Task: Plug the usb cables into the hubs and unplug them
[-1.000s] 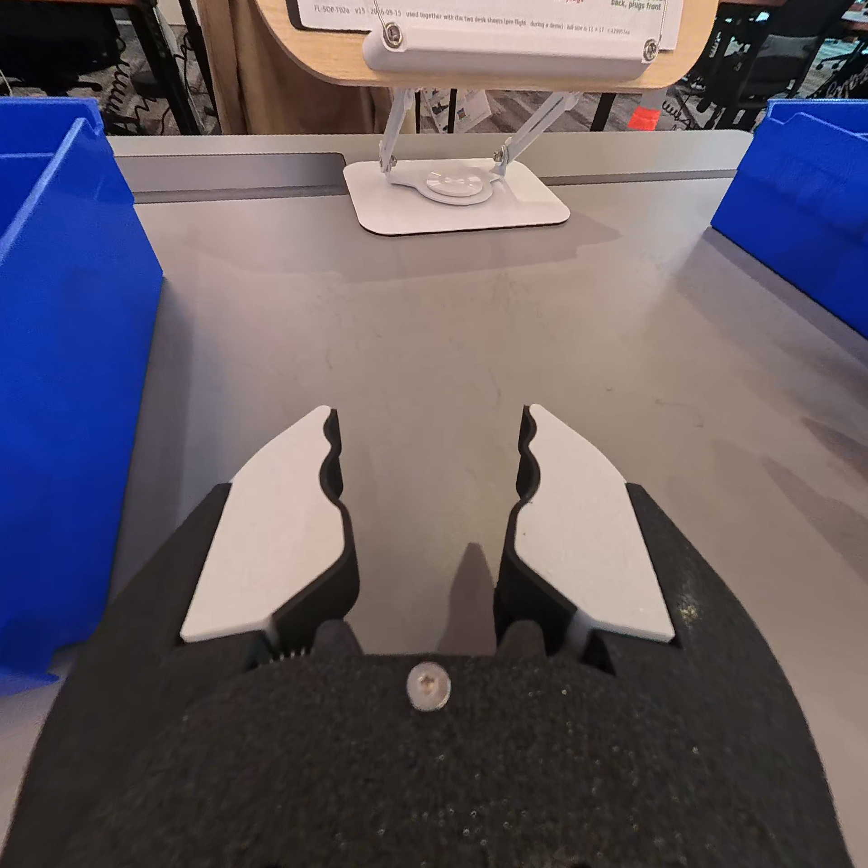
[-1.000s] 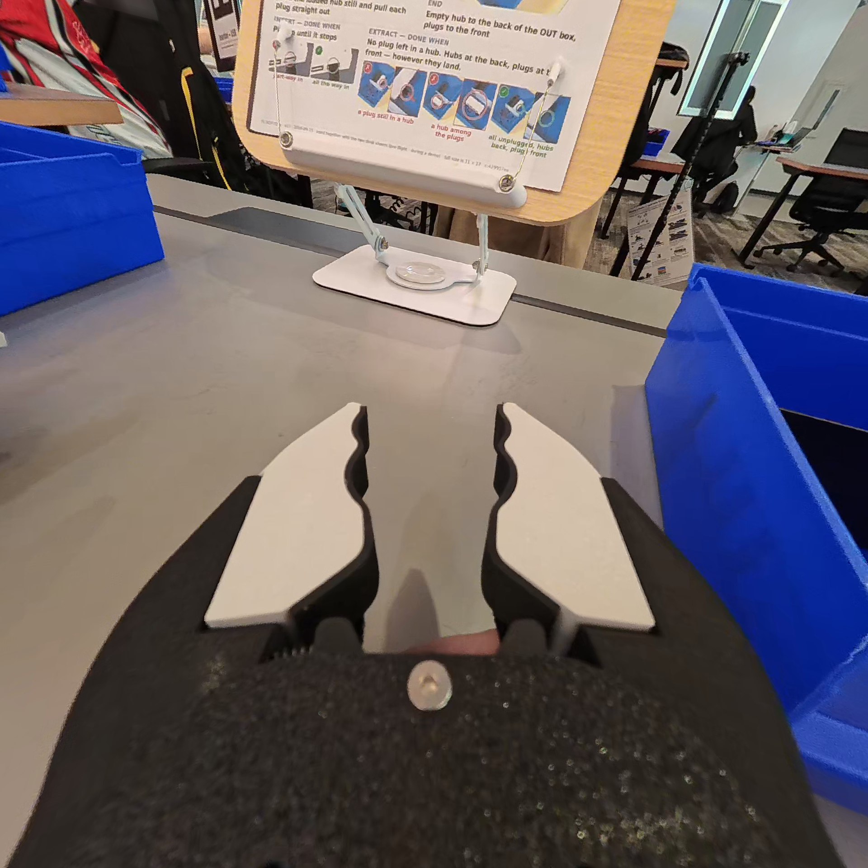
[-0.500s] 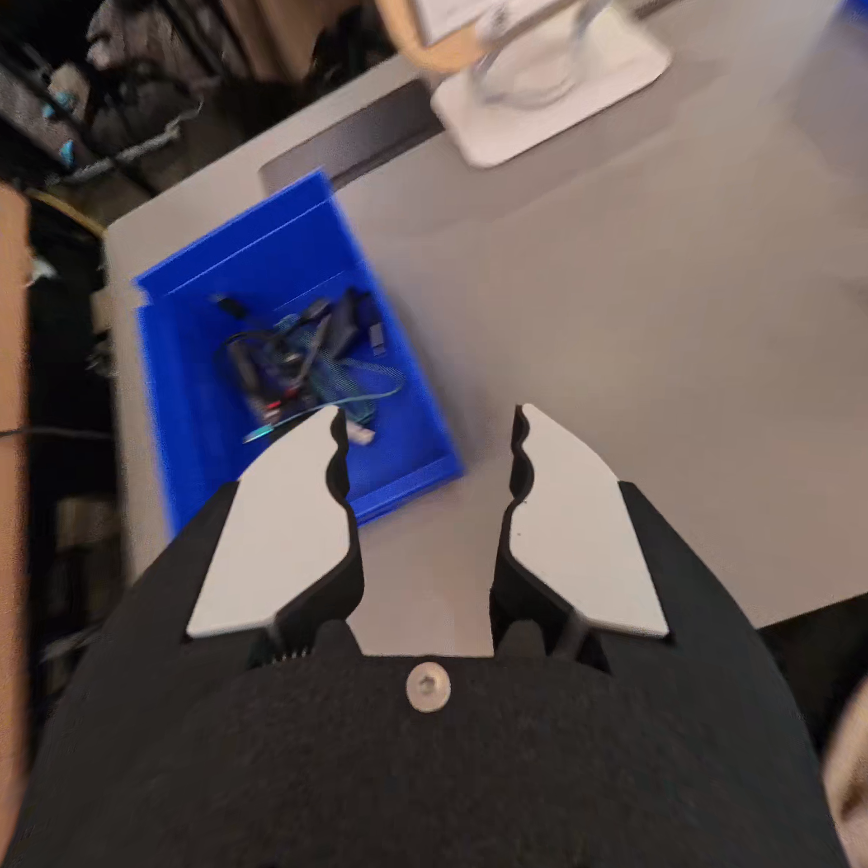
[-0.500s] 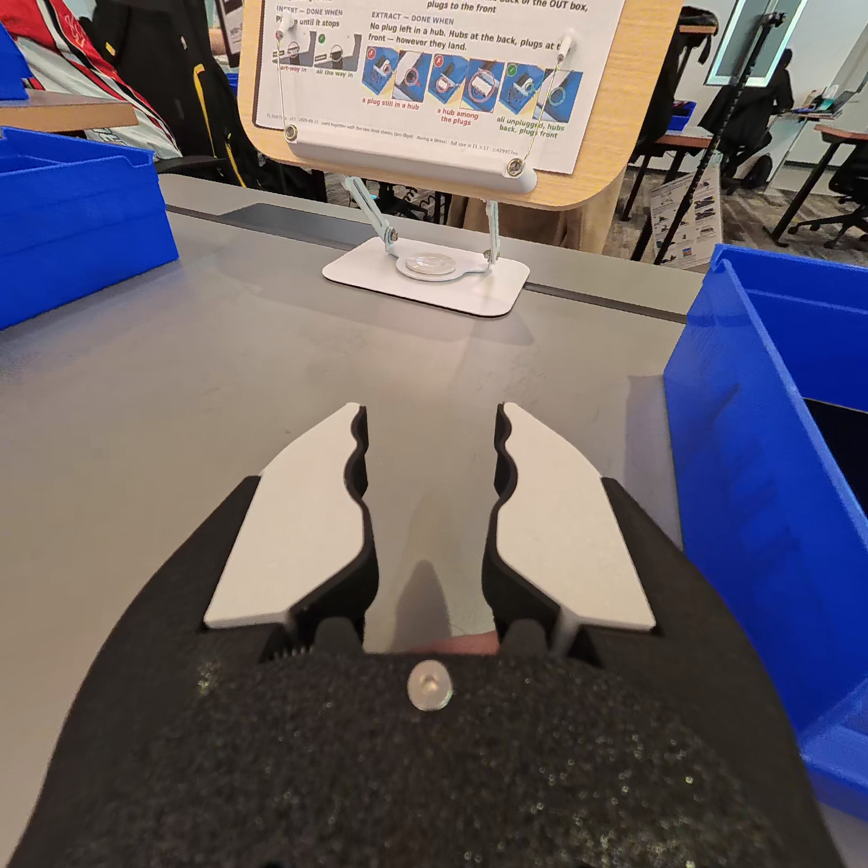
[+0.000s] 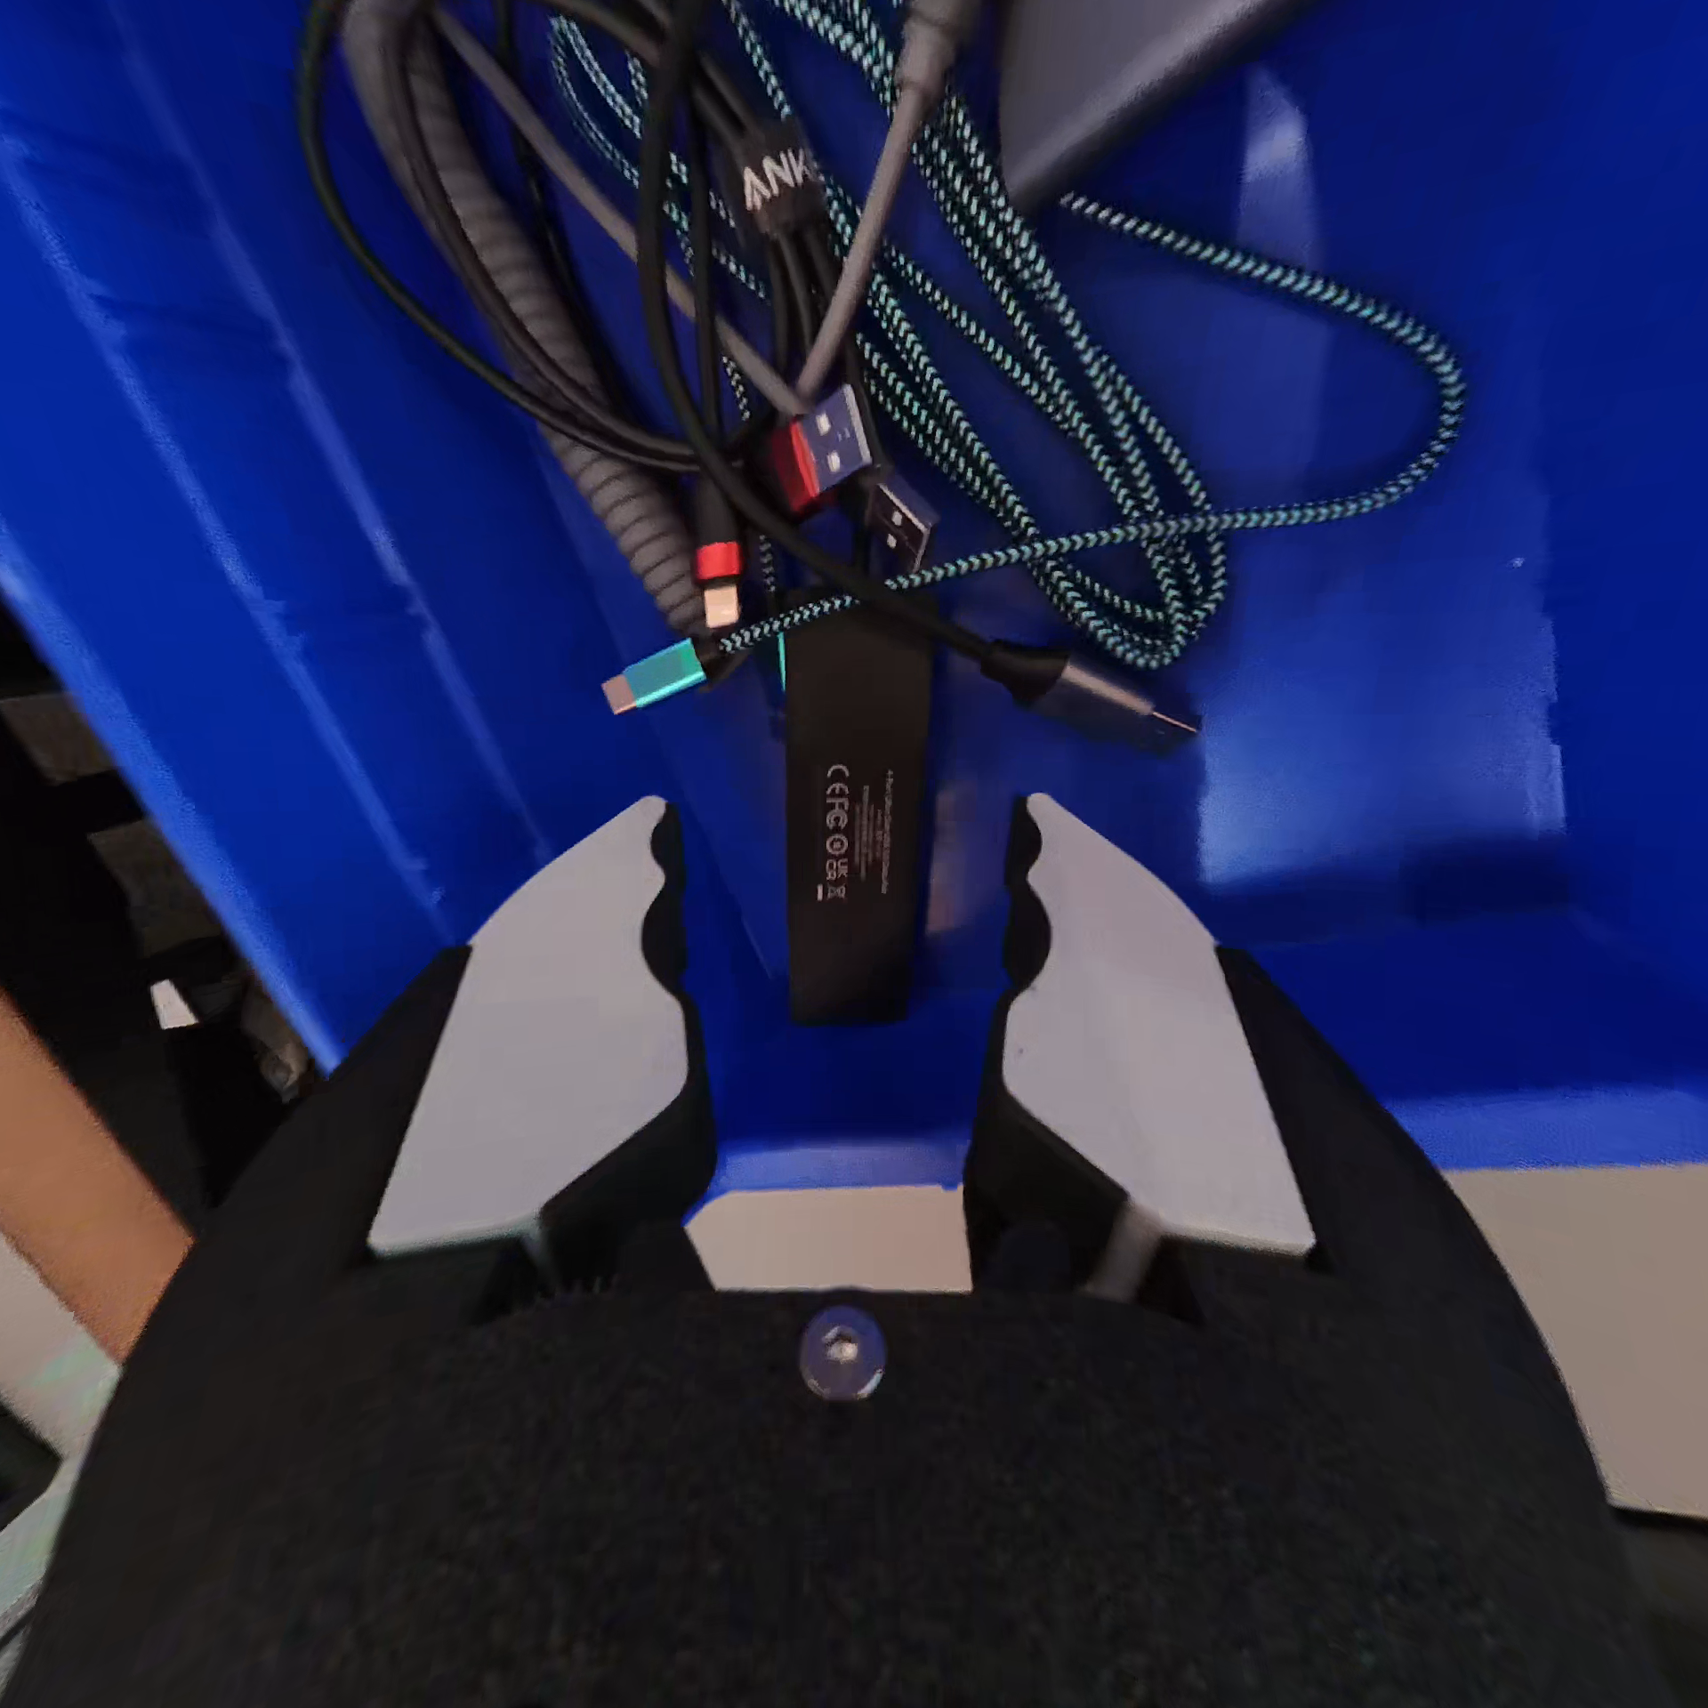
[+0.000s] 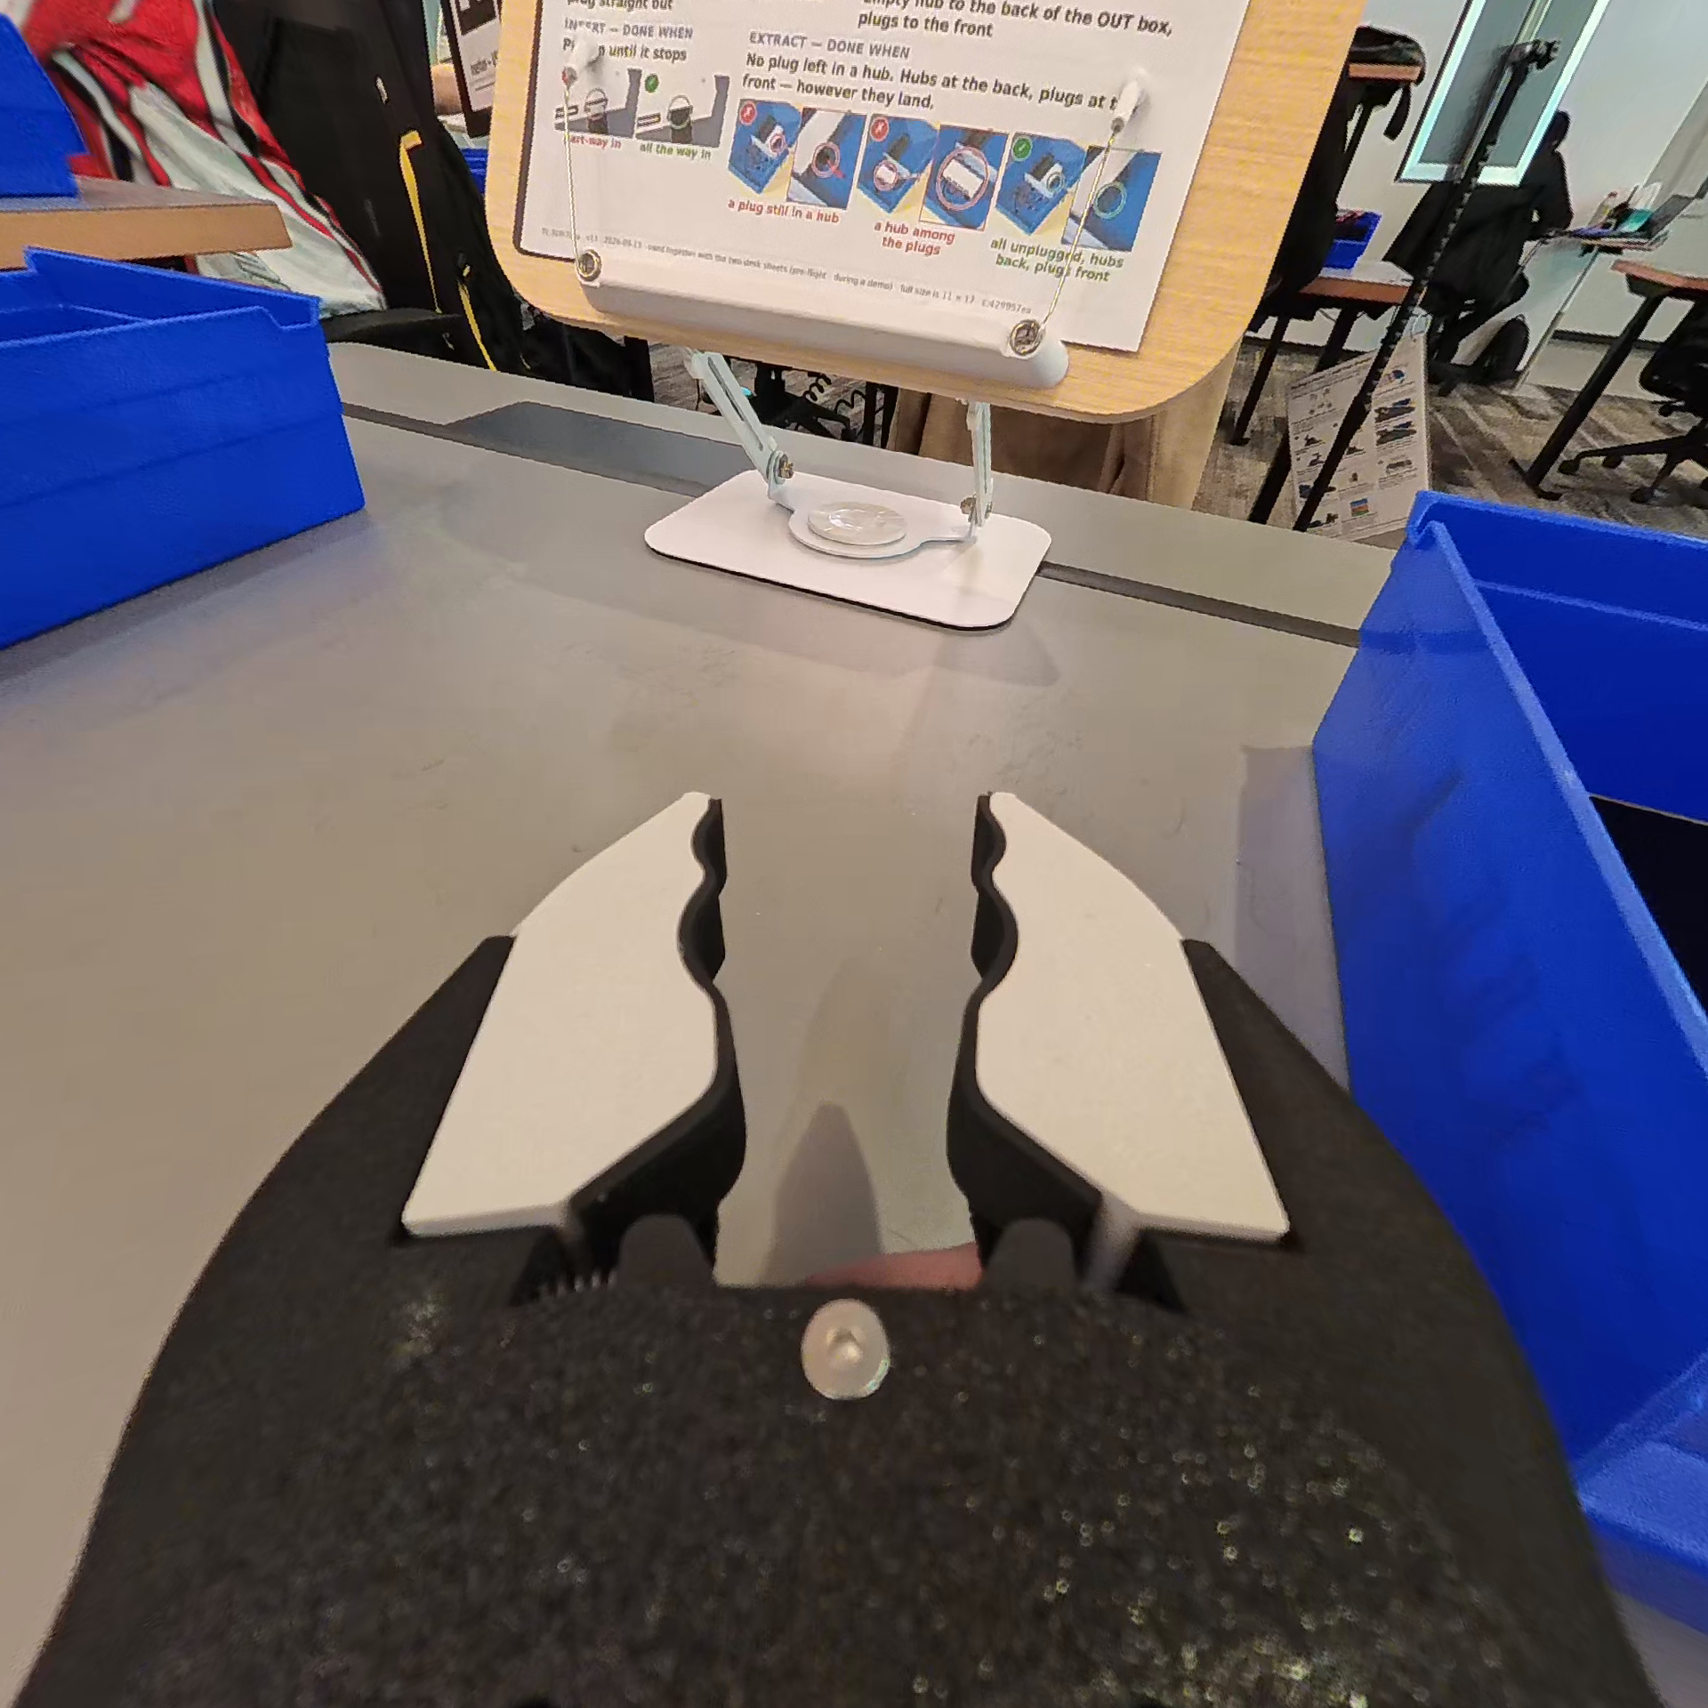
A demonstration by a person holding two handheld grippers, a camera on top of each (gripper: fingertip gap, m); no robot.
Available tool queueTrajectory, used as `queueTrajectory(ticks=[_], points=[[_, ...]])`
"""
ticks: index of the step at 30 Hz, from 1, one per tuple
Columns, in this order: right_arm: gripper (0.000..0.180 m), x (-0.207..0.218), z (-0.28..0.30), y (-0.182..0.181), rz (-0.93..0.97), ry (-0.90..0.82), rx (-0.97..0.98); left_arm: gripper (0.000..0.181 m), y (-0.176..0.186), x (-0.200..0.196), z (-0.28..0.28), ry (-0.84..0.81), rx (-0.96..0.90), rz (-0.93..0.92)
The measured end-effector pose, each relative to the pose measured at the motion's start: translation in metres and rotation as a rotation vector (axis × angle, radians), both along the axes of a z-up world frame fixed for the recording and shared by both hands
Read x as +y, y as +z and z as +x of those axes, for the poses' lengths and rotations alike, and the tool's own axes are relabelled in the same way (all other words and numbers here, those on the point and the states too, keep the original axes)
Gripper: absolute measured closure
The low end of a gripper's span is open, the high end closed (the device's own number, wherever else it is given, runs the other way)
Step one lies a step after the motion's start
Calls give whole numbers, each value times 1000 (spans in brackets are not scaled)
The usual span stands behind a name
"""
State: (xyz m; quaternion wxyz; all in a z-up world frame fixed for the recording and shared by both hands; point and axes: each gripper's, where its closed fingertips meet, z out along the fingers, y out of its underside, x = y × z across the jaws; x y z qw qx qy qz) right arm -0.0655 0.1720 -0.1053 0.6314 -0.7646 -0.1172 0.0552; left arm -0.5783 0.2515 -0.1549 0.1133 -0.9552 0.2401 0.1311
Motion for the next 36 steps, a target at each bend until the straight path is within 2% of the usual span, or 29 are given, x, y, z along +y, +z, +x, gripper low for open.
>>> queueTrajectory(ticks=[5, 7, 8, 9, 15, 18, 25, 36], points=[[129, 0, -1, 0, -1, 1, -5, 116, -22, -4, -13, 21, 51, -76], [130, 0, -1, -1, -3, 4, -7, 127, -25, -3, -11, 28, 23, -78], [130, 0, -1, -1, -3, 4, -8, 141, -26, -3, -10, 32, 10, -84], [130, 0, -1, -1, -3, 5, -10, 147, -28, -4, -10, 30, 7, -91], [130, 0, -1, -1, -4, 5, -10, 147, -22, -5, -5, 3, -23, -82], [131, 0, -1, 0, -2, 5, -8, 147, 7, -4, 0, -16, -60, -30], [131, 0, -1, 0, -1, 4, -10, 148, 120, 7, 7, -56, -27, 149], [131, 0, 0, 0, 0, 6, 2, 149, 220, 17, 25, -117, 91, 291]])
